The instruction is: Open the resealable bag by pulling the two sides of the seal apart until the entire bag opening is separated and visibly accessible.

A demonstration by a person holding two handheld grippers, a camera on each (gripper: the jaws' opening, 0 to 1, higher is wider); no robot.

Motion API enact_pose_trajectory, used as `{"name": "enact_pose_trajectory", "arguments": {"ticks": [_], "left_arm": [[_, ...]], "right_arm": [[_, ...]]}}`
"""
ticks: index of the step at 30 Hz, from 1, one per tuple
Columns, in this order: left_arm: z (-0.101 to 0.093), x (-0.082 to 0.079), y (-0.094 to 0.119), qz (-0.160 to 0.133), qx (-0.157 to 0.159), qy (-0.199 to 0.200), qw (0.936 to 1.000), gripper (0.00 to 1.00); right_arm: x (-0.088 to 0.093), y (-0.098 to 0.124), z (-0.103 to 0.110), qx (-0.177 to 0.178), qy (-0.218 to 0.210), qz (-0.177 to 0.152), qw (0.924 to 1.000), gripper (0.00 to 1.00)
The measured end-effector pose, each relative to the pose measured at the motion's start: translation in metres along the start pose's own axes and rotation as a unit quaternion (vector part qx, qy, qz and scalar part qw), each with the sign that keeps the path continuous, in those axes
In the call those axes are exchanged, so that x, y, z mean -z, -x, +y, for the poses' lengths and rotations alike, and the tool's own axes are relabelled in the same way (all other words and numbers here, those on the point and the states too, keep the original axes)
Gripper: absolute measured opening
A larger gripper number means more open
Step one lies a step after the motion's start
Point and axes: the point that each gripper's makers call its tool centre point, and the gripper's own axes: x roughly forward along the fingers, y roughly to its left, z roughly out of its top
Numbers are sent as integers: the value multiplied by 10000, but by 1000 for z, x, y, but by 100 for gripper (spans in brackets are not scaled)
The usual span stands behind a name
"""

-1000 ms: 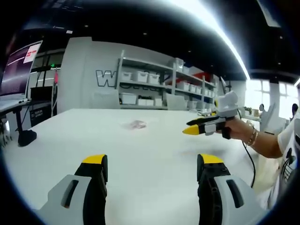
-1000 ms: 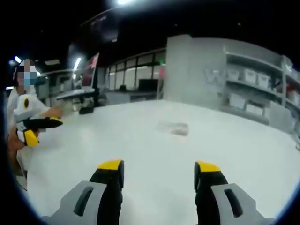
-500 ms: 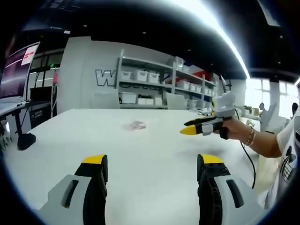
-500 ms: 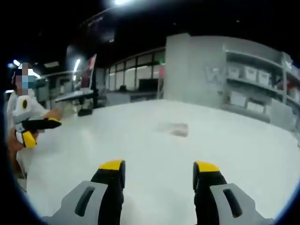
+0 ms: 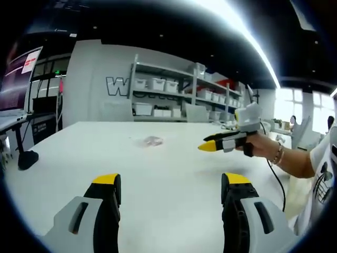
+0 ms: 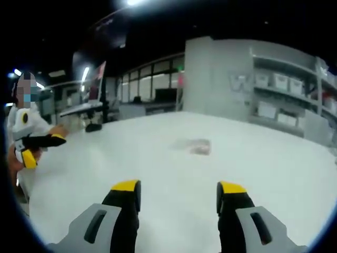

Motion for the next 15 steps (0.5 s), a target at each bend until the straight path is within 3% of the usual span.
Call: {"name": "enact_pose_trajectory", "arguments": {"ticks": [15], "left_arm": [[4, 12, -9, 132, 3, 148, 9998, 77]], "right_arm": [[2, -9, 1, -1, -49, 41, 10000, 57]]}}
